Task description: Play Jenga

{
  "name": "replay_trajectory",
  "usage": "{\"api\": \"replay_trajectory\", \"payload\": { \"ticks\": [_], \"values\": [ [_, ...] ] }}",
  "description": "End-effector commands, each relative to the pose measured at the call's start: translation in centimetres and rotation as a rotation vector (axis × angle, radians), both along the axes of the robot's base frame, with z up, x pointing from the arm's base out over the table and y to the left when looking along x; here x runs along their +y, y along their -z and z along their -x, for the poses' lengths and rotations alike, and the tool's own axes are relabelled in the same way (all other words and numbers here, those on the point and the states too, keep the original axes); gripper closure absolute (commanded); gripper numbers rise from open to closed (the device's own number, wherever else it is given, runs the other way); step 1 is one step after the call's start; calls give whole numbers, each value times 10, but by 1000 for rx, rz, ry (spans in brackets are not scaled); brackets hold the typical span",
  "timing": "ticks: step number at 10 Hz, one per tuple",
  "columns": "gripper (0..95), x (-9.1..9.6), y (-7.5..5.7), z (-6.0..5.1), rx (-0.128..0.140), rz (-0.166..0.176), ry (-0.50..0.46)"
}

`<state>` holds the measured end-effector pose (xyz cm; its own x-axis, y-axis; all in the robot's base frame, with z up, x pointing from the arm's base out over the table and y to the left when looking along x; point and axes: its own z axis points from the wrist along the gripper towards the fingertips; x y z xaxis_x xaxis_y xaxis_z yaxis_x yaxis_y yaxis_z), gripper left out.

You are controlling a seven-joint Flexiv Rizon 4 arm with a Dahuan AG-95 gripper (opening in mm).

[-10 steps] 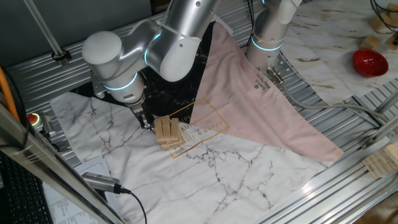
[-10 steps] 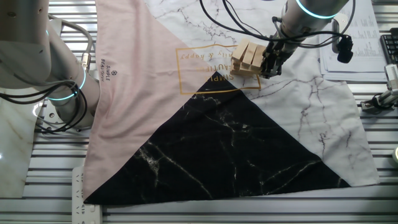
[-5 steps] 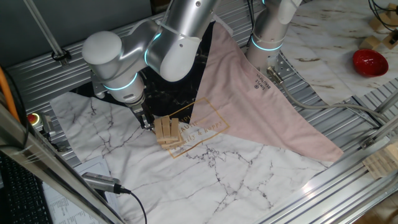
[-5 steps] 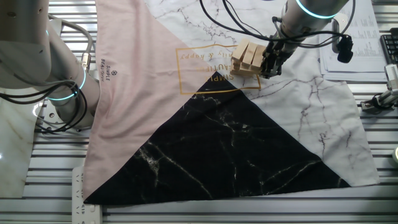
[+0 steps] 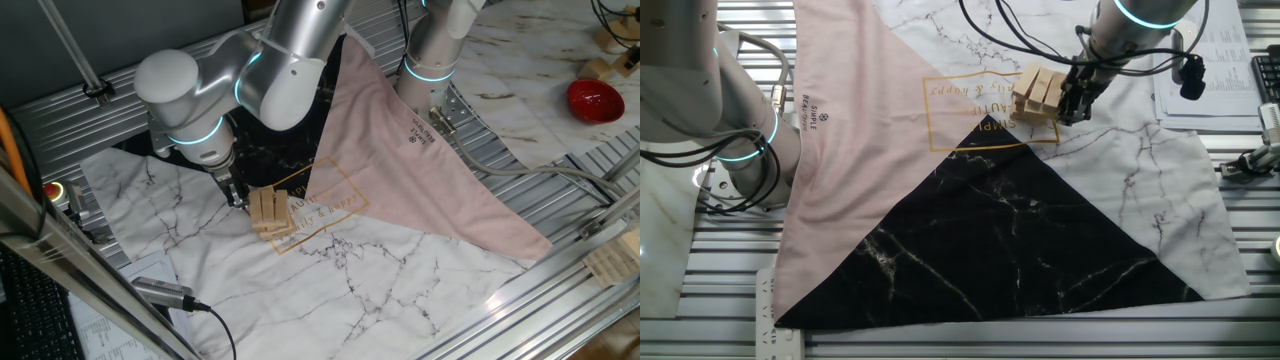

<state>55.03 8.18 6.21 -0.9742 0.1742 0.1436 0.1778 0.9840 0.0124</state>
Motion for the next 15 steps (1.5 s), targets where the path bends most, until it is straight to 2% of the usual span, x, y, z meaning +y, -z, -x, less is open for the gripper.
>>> {"api": "replay_trajectory", "payload": {
  "ticks": [1, 15],
  "values": [
    [950, 1, -1, -1, -1, -3, -3],
    [950, -1, 1, -3, -8, -4, -1]
  ]
}}
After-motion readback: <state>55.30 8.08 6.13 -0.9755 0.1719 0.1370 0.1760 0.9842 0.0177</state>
